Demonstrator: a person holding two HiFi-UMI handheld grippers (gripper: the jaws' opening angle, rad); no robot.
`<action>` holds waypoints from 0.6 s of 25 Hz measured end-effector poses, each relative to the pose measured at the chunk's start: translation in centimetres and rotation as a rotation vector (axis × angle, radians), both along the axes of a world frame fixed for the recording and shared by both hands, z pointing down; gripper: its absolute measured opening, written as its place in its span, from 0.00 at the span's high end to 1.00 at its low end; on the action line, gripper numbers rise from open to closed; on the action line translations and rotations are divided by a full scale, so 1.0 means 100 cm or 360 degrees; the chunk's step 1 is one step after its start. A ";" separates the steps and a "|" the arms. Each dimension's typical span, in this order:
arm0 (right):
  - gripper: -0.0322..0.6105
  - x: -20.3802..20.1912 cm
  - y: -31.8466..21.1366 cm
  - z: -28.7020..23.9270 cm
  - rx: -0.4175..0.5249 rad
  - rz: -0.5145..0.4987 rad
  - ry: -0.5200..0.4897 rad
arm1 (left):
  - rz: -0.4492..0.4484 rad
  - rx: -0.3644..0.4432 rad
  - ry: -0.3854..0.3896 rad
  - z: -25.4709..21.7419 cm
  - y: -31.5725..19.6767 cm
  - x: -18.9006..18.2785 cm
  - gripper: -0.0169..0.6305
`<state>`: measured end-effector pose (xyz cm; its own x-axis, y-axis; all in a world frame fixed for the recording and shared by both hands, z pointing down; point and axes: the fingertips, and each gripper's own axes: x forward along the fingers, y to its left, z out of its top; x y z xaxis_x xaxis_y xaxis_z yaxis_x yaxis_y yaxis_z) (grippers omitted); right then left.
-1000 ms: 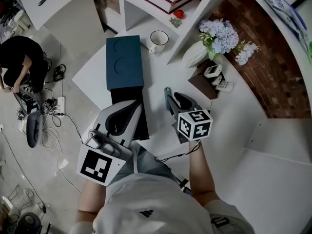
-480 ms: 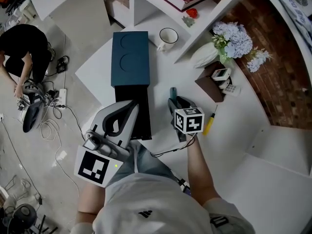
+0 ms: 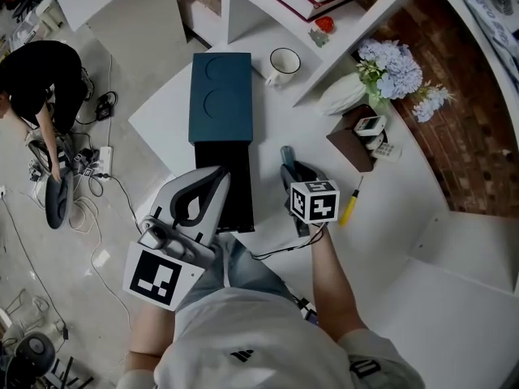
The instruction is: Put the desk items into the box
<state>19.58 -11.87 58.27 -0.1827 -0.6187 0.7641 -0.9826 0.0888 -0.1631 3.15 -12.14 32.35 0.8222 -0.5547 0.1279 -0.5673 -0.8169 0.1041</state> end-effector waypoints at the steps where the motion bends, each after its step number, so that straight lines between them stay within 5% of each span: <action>1: 0.74 -0.001 0.000 -0.005 0.0017 0.0002 -0.0008 | 0.0004 0.0001 -0.0002 0.000 0.001 0.000 0.95; 15: 0.74 -0.020 0.019 -0.128 0.0458 -0.0010 -0.0119 | 0.0132 0.0073 0.0084 -0.021 0.015 0.011 0.95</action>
<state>17.56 -10.00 45.43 -0.2363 -0.8068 0.5416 -0.9681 0.1478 -0.2022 4.30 -10.63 30.29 0.8705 -0.4887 0.0590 -0.4922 -0.8654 0.0936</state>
